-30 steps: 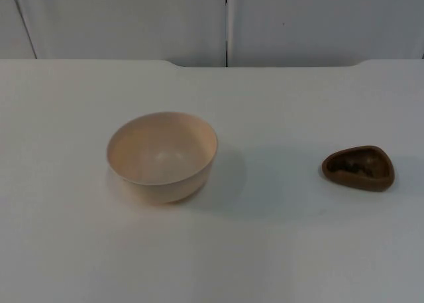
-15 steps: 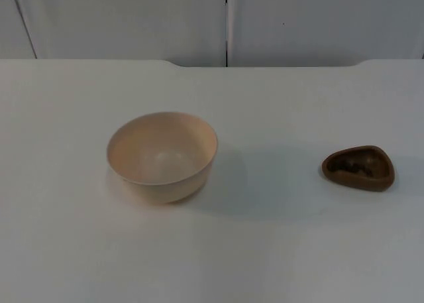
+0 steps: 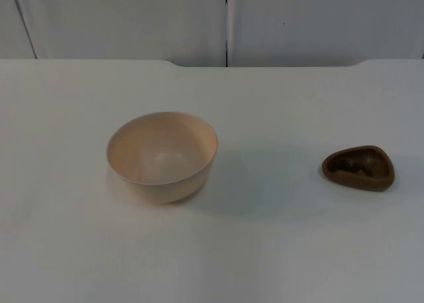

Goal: Pick up the bowl with the left hand and pour the coffee beans from the cup into the bowl with the right hand.

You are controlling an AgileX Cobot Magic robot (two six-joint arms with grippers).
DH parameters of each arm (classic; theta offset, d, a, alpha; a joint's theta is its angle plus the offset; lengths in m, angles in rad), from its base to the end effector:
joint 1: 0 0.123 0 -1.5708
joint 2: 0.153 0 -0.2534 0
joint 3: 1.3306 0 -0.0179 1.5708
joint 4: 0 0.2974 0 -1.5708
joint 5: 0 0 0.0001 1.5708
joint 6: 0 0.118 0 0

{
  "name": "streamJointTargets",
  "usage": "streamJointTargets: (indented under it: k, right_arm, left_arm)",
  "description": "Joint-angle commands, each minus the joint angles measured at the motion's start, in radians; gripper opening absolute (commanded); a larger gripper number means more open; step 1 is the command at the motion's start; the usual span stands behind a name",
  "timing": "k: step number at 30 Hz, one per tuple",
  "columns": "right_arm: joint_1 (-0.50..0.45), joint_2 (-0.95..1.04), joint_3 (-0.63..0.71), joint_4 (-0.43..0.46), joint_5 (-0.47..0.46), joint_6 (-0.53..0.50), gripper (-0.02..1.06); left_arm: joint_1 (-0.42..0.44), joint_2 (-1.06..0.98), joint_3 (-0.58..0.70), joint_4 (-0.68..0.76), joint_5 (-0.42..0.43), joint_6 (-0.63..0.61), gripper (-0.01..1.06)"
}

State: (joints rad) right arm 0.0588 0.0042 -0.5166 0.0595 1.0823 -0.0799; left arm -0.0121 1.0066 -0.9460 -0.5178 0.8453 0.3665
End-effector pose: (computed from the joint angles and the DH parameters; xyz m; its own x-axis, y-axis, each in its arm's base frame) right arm 0.0890 0.0114 0.2906 -0.4566 -0.0788 -0.8862 -0.1290 0.9914 -0.0217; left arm 0.2752 -0.0471 0.3064 -0.6791 0.0130 -0.7339 0.2860 0.9255 -0.2483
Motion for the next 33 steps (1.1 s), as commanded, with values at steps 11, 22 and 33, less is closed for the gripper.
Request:
streamJointTargets:
  k: [11,22,33]
  right_arm:
    - [-0.006,-0.004,0.000,0.002,-0.003,0.001,1.05]
    - [-0.006,-0.004,0.000,0.002,-0.003,0.001,1.05]
    - [-0.006,-0.004,0.000,0.002,-0.003,0.001,1.05]
  left_arm:
    - [-0.119,0.138,-0.007,-0.012,-0.064,0.029,1.05]
    - [-0.140,0.365,-0.007,-0.013,-0.169,-0.006,1.05]
    - [-0.140,0.580,-0.056,0.015,-0.212,-0.050,1.05]
